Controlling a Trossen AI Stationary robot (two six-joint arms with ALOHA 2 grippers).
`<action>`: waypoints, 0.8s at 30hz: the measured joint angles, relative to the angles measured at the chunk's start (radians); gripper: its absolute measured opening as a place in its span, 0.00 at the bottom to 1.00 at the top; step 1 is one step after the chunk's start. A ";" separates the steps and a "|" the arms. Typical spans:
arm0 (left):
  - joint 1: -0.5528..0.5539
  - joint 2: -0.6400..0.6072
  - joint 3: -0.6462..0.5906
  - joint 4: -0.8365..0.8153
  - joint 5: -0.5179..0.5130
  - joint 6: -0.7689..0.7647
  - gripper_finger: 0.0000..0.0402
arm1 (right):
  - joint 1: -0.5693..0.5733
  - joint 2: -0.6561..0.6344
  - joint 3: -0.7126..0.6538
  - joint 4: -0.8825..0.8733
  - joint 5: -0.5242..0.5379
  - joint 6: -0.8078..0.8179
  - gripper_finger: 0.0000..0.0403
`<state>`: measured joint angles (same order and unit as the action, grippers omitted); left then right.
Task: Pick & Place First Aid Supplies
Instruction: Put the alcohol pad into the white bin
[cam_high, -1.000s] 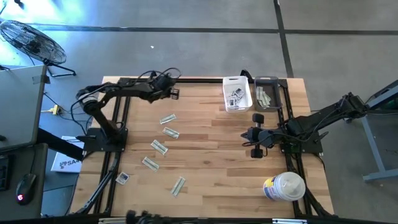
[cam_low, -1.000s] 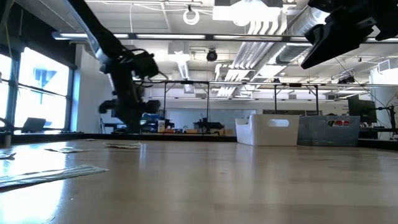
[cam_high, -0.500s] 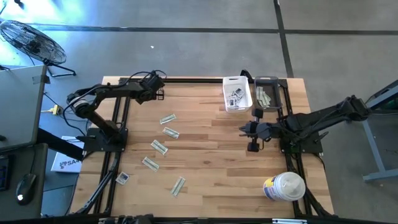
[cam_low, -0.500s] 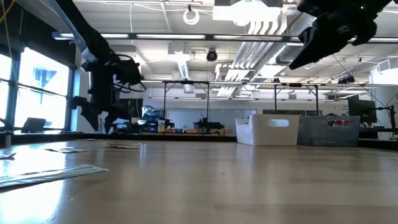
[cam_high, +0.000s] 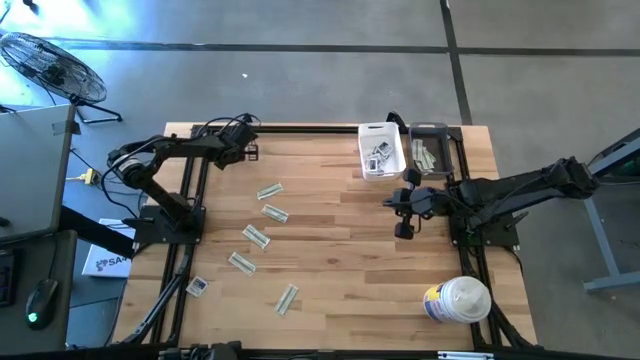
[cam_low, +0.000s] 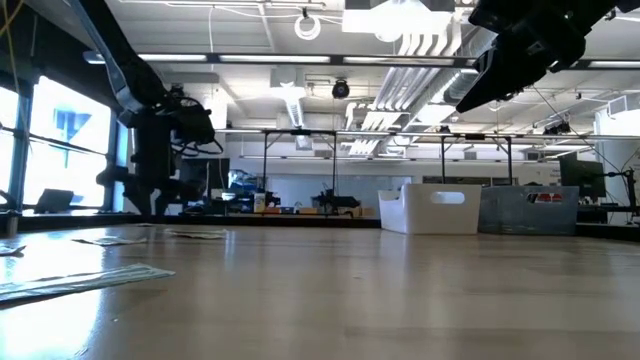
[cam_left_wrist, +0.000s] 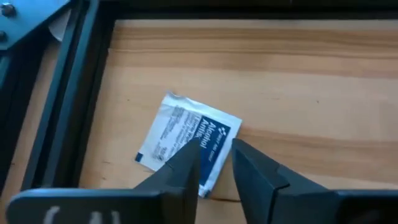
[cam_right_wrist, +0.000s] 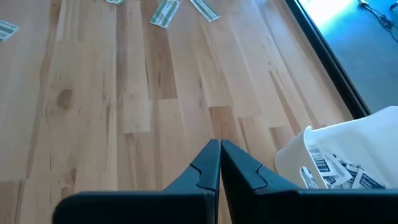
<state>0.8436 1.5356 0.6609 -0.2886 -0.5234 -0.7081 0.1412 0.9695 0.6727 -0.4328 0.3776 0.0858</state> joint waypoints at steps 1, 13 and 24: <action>0.000 0.000 0.000 0.000 -0.001 0.001 0.19 | -0.002 0.000 0.000 0.000 -0.003 0.000 0.02; -0.001 0.000 0.000 -0.011 0.018 -0.031 0.07 | -0.004 0.000 0.000 0.001 -0.010 0.010 0.02; -0.008 0.053 0.031 -0.017 -0.028 -0.072 0.15 | -0.004 0.000 -0.001 0.011 -0.010 -0.005 0.02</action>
<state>0.8358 1.5889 0.6924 -0.3059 -0.5511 -0.7796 0.1368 0.9695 0.6720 -0.4222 0.3673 0.0811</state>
